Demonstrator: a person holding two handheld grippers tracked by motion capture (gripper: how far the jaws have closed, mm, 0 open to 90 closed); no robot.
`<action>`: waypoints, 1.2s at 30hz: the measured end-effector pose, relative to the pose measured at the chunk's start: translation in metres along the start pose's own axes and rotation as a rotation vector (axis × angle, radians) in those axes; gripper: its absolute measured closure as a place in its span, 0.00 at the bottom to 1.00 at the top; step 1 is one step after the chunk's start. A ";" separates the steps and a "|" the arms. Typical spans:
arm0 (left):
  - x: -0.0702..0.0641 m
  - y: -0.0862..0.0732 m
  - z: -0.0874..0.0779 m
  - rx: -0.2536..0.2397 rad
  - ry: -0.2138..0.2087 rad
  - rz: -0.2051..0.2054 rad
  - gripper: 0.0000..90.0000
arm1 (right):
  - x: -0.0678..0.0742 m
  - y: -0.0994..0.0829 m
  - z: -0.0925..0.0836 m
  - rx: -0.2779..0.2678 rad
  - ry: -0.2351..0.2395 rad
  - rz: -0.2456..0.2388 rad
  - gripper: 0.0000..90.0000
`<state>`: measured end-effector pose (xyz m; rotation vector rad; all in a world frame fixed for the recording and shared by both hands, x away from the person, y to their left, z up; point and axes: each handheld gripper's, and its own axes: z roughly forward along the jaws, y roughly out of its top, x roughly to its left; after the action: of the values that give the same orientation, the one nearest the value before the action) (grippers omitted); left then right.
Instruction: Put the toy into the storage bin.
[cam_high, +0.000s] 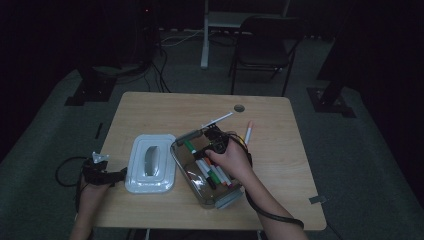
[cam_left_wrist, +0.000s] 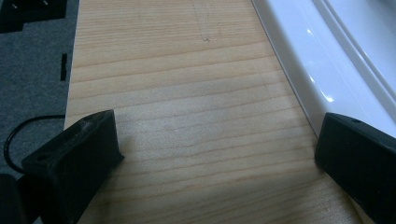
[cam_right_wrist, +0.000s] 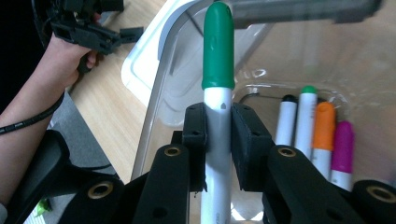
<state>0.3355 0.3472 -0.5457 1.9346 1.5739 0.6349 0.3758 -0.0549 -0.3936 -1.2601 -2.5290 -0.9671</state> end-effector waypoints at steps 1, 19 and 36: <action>0.000 0.000 0.000 0.002 0.000 0.003 0.00 | 0.001 0.000 0.003 0.008 0.000 -0.005 0.85; 0.000 0.000 0.000 0.000 -0.001 0.003 0.00 | 0.005 -0.001 0.057 0.145 -0.015 -0.013 0.85; 0.000 0.000 0.000 -0.001 -0.002 0.001 0.00 | 0.000 -0.009 0.097 0.323 -0.077 -0.013 0.85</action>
<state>0.3354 0.3473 -0.5458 1.9352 1.5714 0.6334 0.3825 0.0002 -0.4730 -1.2039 -2.6169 -0.4909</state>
